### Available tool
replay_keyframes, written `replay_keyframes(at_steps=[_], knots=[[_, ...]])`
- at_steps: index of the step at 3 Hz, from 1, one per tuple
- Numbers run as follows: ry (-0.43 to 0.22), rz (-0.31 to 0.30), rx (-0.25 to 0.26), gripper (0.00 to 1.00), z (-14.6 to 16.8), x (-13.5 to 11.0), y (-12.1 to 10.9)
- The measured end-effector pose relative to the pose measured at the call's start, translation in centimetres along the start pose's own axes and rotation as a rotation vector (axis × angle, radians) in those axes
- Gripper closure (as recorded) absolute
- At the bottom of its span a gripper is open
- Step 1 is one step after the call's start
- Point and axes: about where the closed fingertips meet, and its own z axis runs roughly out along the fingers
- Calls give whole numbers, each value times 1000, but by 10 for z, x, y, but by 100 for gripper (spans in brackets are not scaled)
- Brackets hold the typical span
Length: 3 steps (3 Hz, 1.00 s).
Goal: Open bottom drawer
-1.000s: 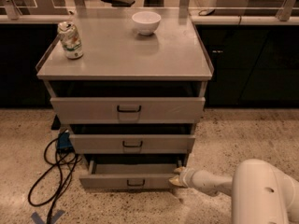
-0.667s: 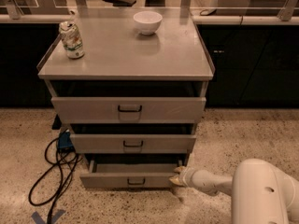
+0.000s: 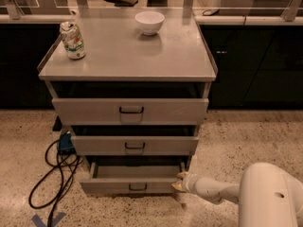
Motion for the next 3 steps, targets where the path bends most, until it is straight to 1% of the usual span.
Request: replay_keyframes(at_steps=[1,2,3], knots=[[-1,11,16,100,-8,6,9],[-2,11,18,100,-10,6,10],[0,33,45,100,-25,18,26]])
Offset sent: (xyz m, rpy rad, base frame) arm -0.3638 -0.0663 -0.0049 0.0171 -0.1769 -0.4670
